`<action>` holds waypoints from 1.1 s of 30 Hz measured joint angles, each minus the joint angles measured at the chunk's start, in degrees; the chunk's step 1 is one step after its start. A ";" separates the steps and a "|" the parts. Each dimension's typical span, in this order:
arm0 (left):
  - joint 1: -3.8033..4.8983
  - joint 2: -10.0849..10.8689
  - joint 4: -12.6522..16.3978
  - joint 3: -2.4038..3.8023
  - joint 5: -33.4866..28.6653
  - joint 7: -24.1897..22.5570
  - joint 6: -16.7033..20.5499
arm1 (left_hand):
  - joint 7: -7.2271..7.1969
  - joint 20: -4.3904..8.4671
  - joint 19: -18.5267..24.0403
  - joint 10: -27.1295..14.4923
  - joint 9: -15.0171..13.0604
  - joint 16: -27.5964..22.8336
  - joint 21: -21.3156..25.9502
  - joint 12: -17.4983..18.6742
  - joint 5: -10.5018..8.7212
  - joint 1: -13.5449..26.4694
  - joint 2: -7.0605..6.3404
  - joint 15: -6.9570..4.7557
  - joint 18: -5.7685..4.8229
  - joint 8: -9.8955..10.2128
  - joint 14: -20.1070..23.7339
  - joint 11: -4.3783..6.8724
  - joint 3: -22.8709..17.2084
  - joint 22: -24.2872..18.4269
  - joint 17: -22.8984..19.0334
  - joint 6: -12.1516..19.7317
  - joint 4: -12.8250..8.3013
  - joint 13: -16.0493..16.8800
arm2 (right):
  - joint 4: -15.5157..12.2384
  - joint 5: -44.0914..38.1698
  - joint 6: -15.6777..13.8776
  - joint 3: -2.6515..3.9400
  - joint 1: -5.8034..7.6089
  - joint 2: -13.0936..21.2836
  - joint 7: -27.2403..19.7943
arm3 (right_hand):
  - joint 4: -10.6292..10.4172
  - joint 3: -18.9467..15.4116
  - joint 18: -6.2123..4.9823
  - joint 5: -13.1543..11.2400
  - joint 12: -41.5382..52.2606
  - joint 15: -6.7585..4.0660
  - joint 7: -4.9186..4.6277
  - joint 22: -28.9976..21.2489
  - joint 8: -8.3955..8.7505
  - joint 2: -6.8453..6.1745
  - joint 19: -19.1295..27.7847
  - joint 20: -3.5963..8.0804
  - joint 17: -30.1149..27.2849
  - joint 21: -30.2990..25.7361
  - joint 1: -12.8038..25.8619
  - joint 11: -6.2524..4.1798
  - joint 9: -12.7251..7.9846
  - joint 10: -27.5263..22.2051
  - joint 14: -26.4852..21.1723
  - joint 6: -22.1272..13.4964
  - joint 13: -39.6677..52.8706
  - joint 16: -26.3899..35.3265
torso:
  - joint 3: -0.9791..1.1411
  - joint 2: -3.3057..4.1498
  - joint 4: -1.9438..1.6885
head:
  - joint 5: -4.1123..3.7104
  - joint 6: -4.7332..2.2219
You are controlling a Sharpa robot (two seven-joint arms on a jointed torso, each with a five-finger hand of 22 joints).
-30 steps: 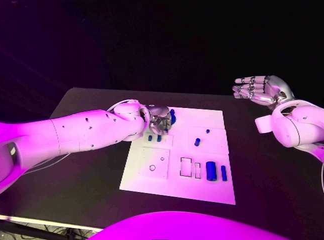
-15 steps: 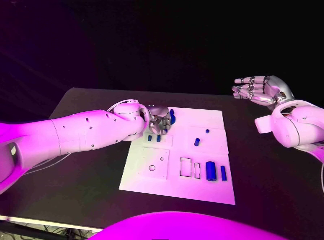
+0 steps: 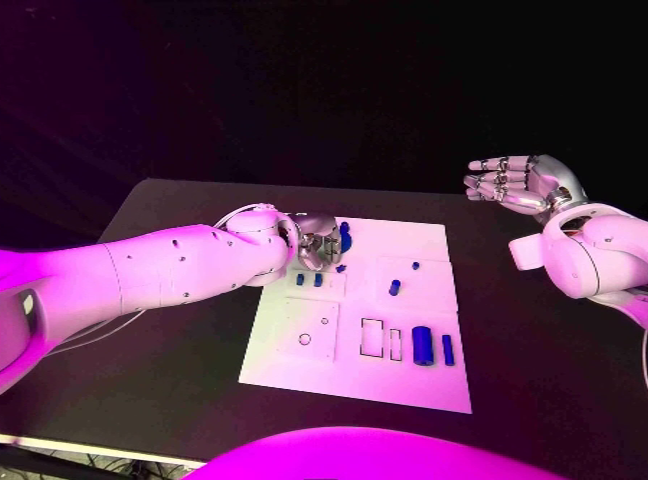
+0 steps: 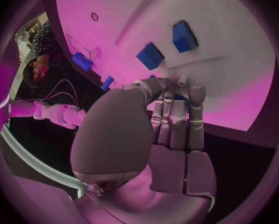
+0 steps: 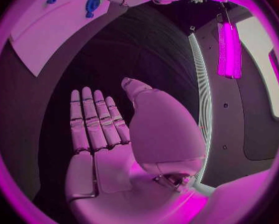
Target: Assemble the parts on the task board
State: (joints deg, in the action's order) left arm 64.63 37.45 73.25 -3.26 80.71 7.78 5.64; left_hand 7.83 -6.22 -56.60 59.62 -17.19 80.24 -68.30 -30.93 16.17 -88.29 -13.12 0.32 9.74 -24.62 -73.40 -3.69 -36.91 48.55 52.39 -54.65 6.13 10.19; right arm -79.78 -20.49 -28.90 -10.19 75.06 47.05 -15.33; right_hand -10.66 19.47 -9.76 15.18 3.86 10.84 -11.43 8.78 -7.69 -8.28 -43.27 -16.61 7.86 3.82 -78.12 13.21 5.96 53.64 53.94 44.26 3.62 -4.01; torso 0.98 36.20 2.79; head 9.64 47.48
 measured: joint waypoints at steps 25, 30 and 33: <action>0.00 3.43 4.31 1.92 -3.09 -1.61 2.14 | 0.78 -0.52 1.61 -0.66 -0.15 0.00 -0.14 2.72 0.01 2.49 -1.00 0.29 0.00 2.40 0.29 -1.06 -0.57 -0.90 -0.98 0.50 -1.02 -0.29 | 0.22 0.01 0.04 -0.01 -0.01 0.02 0.04 | 0.00 0.00 0.00 0.00 0.00 0.00 0.00 -0.05 0.00 0.00 0.00 0.00 0.00 0.00 0.00 0.00 0.00 0.00 0.00 0.00 0.00 0.00 | 0.01 -0.04 -0.06 | -0.03 -0.92; 0.01 3.47 4.43 1.93 -3.57 -1.86 1.65 | 1.16 -1.49 5.36 -3.46 -0.26 -0.93 3.11 5.06 -0.46 6.09 -2.48 1.66 0.01 3.91 3.37 -2.17 1.39 -4.46 -5.38 2.54 -0.10 -0.99 | 0.23 0.01 0.04 -0.01 -0.01 0.09 0.06 | 0.00 0.00 0.00 0.00 0.00 0.00 0.00 -0.11 0.00 0.00 0.00 0.00 -0.10 0.00 0.00 0.00 0.00 0.00 0.00 0.00 0.00 0.00 | 0.02 -0.02 -0.06 | -0.03 -0.98; 0.01 3.45 4.45 1.93 -3.77 -2.06 1.23 | 0.95 -2.34 6.24 -5.13 -0.47 -2.66 5.03 6.22 -0.88 7.31 -3.10 2.38 0.01 4.73 7.63 -2.99 3.75 -5.71 -11.25 3.62 0.74 -1.51 | 0.23 0.01 0.05 -0.01 -0.01 0.13 0.08 | 0.00 0.00 0.00 0.00 0.00 0.00 0.00 -0.11 0.00 0.00 0.00 0.00 -0.10 0.00 0.00 0.00 0.00 0.00 0.00 0.00 0.00 0.00 | 0.03 -0.02 -0.06 | -0.03 -0.98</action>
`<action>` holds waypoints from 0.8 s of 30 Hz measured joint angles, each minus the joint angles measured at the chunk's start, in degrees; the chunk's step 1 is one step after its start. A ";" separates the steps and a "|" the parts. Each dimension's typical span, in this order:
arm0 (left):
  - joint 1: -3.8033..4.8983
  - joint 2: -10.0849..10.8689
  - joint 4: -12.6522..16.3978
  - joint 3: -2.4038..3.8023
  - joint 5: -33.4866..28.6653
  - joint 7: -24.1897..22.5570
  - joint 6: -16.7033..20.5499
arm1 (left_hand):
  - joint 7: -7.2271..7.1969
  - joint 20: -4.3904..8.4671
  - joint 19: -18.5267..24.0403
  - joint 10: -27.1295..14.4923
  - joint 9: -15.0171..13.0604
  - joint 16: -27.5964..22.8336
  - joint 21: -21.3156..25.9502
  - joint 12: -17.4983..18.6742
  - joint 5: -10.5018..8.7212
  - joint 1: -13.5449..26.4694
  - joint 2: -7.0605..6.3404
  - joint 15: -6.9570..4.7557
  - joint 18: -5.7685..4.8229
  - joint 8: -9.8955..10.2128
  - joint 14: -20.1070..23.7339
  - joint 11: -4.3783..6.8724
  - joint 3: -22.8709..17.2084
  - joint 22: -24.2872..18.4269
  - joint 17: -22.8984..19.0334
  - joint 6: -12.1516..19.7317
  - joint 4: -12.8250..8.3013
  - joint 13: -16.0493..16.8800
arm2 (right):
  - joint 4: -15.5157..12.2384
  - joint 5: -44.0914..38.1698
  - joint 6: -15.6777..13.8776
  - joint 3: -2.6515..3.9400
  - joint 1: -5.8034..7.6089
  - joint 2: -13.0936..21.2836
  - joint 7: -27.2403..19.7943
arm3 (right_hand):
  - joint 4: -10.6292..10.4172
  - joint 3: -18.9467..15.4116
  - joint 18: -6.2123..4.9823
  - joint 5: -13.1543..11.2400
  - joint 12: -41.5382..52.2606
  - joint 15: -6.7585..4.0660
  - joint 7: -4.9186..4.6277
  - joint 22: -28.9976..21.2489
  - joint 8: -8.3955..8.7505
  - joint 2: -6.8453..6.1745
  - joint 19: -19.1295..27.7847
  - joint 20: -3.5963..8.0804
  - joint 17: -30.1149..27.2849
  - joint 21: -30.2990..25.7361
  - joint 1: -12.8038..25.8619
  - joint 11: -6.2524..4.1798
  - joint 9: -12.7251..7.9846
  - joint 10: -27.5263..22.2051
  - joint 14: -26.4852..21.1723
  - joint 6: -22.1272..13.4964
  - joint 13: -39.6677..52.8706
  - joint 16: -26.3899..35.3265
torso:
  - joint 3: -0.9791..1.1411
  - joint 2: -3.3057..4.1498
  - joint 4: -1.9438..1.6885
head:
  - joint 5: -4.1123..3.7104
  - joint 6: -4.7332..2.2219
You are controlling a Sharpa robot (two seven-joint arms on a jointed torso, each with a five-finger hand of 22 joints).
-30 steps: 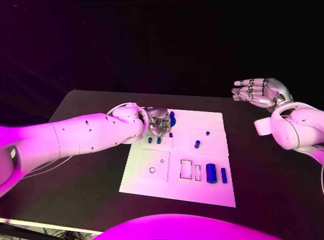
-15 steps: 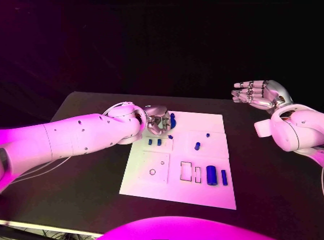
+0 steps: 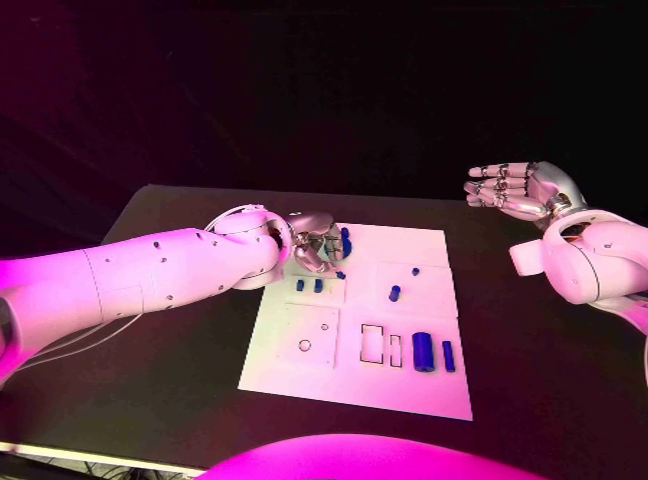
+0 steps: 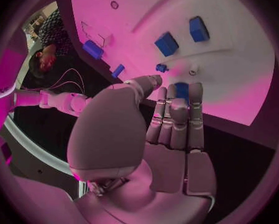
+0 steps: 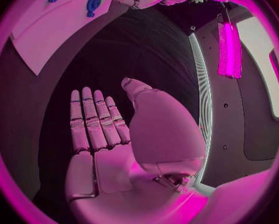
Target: Assemble the parts on the task board
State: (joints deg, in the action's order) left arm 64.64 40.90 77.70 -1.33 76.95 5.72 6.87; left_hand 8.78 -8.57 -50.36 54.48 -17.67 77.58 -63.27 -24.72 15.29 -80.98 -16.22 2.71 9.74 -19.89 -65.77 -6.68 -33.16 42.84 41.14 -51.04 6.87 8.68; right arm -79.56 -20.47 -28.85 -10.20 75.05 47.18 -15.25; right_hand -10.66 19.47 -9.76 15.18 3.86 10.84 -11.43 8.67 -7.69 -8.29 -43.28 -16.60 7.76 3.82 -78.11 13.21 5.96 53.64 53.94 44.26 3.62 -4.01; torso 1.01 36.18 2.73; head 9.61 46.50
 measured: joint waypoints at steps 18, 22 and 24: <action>-0.02 -2.20 -2.00 -0.48 -0.48 -0.67 -0.66 | -0.95 0.20 -0.21 0.56 -1.00 -0.08 2.34 -0.97 -1.11 -1.83 2.74 -0.05 0.00 -0.36 2.29 0.64 2.39 -1.75 -3.14 -2.48 1.01 0.10 | 0.03 0.00 0.07 0.00 0.00 -0.04 0.03 | 0.32 0.01 0.00 0.00 0.00 0.00 0.00 0.00 0.00 0.00 0.00 0.00 0.01 0.00 0.00 0.00 0.00 0.00 0.00 0.00 0.00 0.00 | -0.09 0.05 0.01 | 0.08 -0.14; -0.02 -2.51 -2.25 -0.56 -0.46 -0.70 -0.97 | -0.85 0.75 -0.76 2.07 -1.18 0.62 1.87 -1.69 -1.11 -4.11 3.49 -0.86 0.00 -0.64 1.48 1.16 1.01 -1.42 -2.32 -3.52 -0.37 0.17 | 0.05 0.00 0.08 0.00 -0.01 -0.05 0.04 | 0.32 0.01 0.00 0.00 0.00 0.00 0.00 0.01 0.00 0.00 0.00 0.00 0.01 0.00 0.00 0.00 0.00 0.00 0.00 0.00 0.00 0.00 | -0.08 0.08 0.02 | 0.08 -0.14; -0.02 -2.66 -2.40 -0.60 -0.41 -0.71 -1.16 | -0.81 0.81 -0.82 2.17 -1.18 0.66 1.80 -1.69 -1.11 -4.18 3.56 -0.86 0.00 -0.64 1.48 1.26 0.74 -1.16 -2.17 -3.57 -0.64 0.20 | 0.05 0.01 0.08 0.00 -0.01 -0.06 0.04 | 0.32 0.00 0.00 0.00 0.00 0.00 0.00 0.00 0.00 0.00 0.00 0.00 0.01 0.00 0.00 0.00 0.00 0.00 0.00 0.00 0.00 0.00 | -0.07 0.08 0.03 | 0.08 -0.10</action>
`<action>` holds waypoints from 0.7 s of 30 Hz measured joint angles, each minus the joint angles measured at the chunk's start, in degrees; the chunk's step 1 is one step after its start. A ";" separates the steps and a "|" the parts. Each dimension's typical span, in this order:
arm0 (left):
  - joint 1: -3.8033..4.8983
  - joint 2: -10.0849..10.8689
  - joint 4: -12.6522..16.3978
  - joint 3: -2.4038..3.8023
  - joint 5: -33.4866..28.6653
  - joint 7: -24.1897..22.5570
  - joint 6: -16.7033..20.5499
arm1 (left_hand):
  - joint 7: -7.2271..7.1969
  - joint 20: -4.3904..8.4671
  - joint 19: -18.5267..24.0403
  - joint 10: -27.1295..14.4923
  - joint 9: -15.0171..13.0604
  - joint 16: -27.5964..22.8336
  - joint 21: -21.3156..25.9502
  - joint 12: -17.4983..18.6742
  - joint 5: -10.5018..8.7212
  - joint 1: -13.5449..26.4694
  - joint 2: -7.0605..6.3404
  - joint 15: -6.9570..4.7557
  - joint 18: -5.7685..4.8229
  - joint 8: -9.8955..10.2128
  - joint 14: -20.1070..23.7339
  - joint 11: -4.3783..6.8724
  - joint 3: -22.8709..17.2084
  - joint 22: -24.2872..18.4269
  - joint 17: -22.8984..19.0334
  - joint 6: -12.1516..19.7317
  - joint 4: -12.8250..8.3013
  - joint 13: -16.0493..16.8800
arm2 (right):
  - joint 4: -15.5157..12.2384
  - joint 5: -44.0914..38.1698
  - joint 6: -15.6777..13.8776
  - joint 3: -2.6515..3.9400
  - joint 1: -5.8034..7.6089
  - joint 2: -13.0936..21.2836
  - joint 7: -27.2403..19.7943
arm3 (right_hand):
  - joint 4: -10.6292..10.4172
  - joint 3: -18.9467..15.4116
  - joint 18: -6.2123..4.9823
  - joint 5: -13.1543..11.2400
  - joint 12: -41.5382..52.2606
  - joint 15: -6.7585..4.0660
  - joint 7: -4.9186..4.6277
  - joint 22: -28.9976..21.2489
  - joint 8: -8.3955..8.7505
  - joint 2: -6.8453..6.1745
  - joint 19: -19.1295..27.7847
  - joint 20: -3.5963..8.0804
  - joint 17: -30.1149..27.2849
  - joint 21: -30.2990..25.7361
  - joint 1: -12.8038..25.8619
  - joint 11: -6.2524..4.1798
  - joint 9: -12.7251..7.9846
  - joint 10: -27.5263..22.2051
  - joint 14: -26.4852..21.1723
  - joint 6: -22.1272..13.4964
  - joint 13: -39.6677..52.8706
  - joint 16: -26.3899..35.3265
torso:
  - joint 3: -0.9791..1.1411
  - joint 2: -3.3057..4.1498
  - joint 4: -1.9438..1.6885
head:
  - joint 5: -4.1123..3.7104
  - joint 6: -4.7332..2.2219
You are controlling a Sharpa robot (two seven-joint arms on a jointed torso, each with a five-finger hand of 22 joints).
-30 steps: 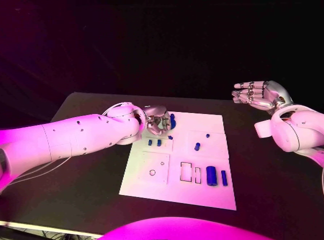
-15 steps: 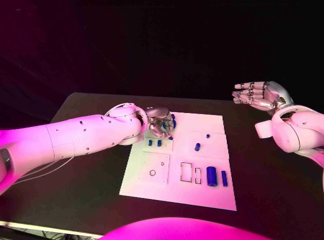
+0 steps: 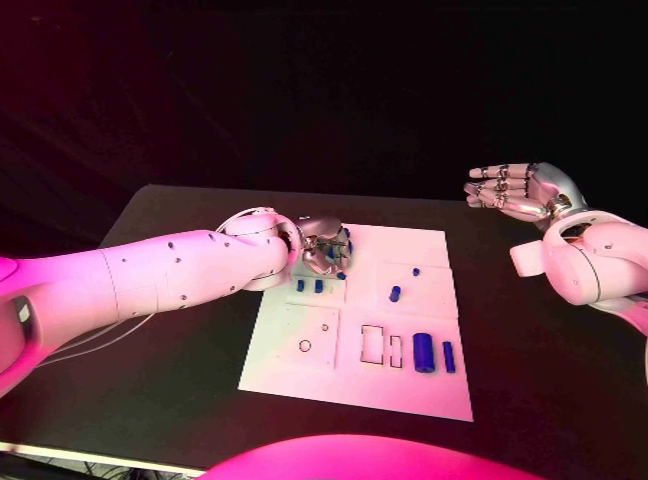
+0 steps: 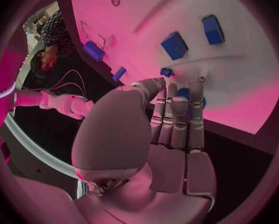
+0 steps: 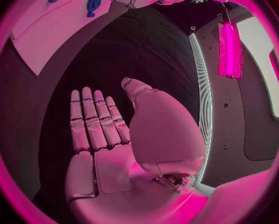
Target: Assemble the parts on the task board
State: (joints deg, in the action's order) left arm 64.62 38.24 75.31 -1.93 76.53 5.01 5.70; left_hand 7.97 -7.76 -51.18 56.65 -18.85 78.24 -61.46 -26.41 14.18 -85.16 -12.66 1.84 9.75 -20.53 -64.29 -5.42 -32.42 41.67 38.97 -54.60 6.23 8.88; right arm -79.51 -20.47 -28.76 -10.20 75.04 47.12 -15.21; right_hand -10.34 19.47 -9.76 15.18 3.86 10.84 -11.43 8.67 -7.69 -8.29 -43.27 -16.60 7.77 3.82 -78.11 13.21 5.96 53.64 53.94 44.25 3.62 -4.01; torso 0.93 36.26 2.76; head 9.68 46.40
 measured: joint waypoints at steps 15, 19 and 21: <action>-0.01 -1.09 -1.29 -0.39 0.22 0.19 -1.40 | 0.00 0.00 0.00 -0.23 -0.06 0.23 -0.44 0.00 0.00 1.14 -0.23 0.00 -0.01 0.00 0.00 -0.22 0.26 0.32 -0.32 -0.41 0.26 -0.01 | 0.00 0.00 0.02 0.00 0.00 0.02 0.01 | 0.00 0.00 0.00 0.00 0.00 0.00 0.00 0.00 0.00 0.00 0.00 0.00 0.00 0.00 0.00 0.00 0.00 0.00 0.00 0.00 0.00 0.00 | 0.03 0.01 0.01 | -0.14 0.21; -0.01 -1.26 -1.50 -0.44 0.25 0.37 -1.76 | -0.20 -0.13 0.13 -0.85 -0.06 0.23 -0.44 0.00 0.00 1.63 -0.72 0.34 0.00 0.00 0.34 -0.62 0.59 0.32 -1.13 -0.61 0.73 -0.03 | -0.02 0.00 0.02 0.00 0.00 0.03 0.01 | 0.00 0.00 0.00 0.00 0.00 0.00 0.00 0.00 0.00 0.00 0.00 0.00 0.01 0.00 0.00 0.00 0.00 0.00 0.00 0.00 0.00 0.00 | 0.04 0.01 0.02 | -0.16 0.26; -0.01 -1.35 -1.63 -0.47 0.28 0.55 -2.04 | -0.20 -0.23 0.22 -1.48 -0.11 0.23 -0.44 0.23 0.00 1.90 -0.54 0.63 0.00 0.00 0.63 -0.64 0.55 0.32 -1.70 -0.61 0.90 -0.08 | -0.02 0.00 0.02 0.00 0.00 0.04 0.01 | -0.01 0.00 0.00 0.00 0.00 0.00 0.00 0.01 0.00 0.00 0.00 0.00 0.01 0.00 0.00 0.00 0.00 0.00 0.00 0.00 0.00 0.00 | 0.04 0.01 0.02 | -0.18 0.26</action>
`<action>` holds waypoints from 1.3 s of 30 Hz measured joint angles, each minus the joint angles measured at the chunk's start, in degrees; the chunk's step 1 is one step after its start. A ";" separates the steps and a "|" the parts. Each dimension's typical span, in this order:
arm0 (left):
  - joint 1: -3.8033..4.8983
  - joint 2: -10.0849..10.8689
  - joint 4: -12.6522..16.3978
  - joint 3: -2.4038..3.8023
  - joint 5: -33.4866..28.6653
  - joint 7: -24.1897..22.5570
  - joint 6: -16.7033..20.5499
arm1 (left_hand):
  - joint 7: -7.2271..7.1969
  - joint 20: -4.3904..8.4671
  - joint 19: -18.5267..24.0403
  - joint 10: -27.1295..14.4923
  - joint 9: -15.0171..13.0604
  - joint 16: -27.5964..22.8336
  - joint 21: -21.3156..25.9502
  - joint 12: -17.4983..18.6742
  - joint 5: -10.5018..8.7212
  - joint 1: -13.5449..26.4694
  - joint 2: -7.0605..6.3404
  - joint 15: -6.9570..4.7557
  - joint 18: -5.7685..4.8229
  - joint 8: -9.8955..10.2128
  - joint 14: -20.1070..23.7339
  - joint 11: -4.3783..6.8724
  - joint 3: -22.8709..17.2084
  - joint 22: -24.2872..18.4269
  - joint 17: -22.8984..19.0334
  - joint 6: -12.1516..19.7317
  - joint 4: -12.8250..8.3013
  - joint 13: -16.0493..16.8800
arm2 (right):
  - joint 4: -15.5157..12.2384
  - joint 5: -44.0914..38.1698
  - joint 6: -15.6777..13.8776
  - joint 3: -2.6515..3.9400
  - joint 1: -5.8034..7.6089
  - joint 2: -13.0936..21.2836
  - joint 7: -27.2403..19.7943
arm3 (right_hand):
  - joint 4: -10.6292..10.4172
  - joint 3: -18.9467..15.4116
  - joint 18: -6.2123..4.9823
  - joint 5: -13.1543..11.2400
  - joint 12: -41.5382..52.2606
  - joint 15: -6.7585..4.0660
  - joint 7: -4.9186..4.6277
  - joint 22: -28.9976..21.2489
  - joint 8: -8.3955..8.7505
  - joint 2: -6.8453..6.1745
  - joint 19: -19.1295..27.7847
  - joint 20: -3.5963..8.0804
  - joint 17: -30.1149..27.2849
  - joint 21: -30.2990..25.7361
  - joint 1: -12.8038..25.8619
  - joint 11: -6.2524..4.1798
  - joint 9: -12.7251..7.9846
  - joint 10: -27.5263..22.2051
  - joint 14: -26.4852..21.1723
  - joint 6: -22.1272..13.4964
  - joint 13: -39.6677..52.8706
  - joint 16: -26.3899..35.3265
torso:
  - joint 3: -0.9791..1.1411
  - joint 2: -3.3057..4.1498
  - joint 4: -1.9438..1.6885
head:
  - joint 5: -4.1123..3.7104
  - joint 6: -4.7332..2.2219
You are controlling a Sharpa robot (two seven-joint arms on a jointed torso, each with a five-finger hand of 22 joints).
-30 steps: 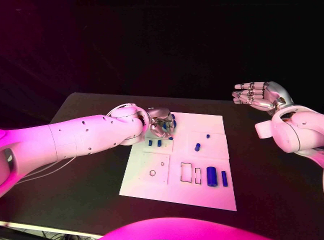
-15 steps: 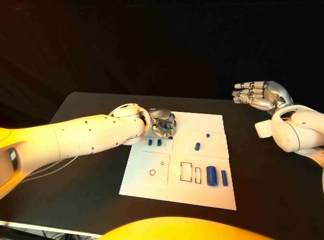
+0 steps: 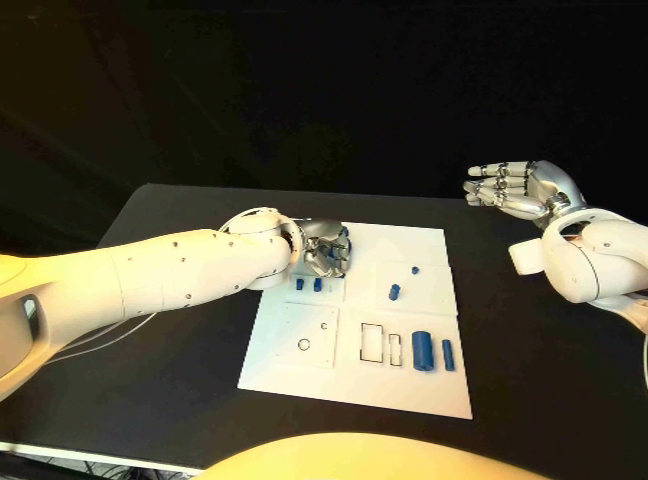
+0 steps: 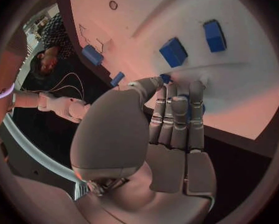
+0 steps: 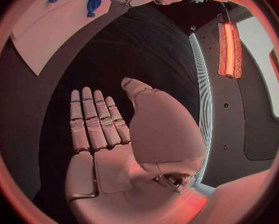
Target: Assemble the parts on the task board
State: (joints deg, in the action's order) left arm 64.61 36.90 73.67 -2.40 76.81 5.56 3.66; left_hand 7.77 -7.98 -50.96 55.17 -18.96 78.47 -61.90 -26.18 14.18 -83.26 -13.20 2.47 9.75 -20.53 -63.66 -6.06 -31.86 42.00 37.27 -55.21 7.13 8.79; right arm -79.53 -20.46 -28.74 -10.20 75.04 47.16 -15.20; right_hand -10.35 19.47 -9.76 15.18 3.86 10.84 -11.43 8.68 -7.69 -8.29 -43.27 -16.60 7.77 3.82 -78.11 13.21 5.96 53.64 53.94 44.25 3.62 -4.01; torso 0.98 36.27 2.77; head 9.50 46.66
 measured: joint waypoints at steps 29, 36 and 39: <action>0.38 -1.48 -1.06 -0.17 0.77 2.88 -0.91 | -0.40 -0.20 0.20 -0.56 -0.43 0.54 0.55 -1.47 0.00 1.05 0.16 -0.02 0.91 0.00 0.39 -0.23 0.80 -0.32 0.39 -0.82 0.79 0.72 | 0.06 0.00 0.02 0.00 0.00 -0.07 0.00 | 0.00 0.00 0.00 0.00 0.00 0.00 0.00 0.00 0.00 0.00 0.00 0.00 0.00 0.00 0.00 0.00 0.00 0.00 0.00 0.00 0.00 0.00 | 0.04 0.00 -0.01 | -0.11 0.20; 0.44 -1.76 -1.18 -0.32 1.25 3.20 -0.77 | -0.19 -0.20 0.20 -0.60 -0.43 1.21 0.55 -2.95 0.00 1.05 0.16 -0.21 0.92 0.17 -0.23 -0.19 1.12 -0.39 1.53 -0.60 0.46 1.45 | 0.08 0.01 0.03 0.00 -0.01 -0.09 0.00 | 0.00 0.00 0.00 0.00 0.00 0.00 0.00 0.00 0.00 0.00 0.00 0.00 0.00 0.00 0.00 0.00 0.00 0.00 0.00 0.00 0.00 0.00 | 0.04 -0.01 -0.01 | -0.15 0.23; 0.44 -1.79 -1.18 -0.38 1.49 3.23 -0.65 | -0.21 -0.20 0.20 -0.93 -0.43 1.54 0.54 -3.60 0.00 1.05 0.16 -0.21 0.95 0.39 -0.22 0.14 1.46 -0.38 1.82 0.04 0.48 1.89 | 0.08 0.01 0.03 0.00 -0.01 -0.09 0.00 | 0.00 0.00 0.00 0.00 0.00 0.00 0.00 0.00 0.00 0.00 0.00 0.00 0.00 0.00 0.00 0.00 0.00 0.00 0.00 0.00 0.00 0.00 | 0.04 -0.01 -0.01 | -0.15 0.23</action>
State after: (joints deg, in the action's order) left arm 65.05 35.11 72.50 -2.78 78.30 8.78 3.01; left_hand 7.56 -8.18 -50.77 54.25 -19.38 80.02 -61.36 -29.78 14.18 -82.21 -13.03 2.26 10.70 -20.14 -63.89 -5.93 -30.40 41.61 39.09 -55.17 7.61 10.69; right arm -79.45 -20.46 -28.70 -10.20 75.03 47.07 -15.20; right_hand -10.35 19.47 -9.76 15.18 3.86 10.84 -11.43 8.68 -7.69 -8.29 -43.28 -16.60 7.78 3.82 -78.11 13.21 5.96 53.64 53.94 44.25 3.62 -4.01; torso 1.02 36.26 2.77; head 9.35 46.89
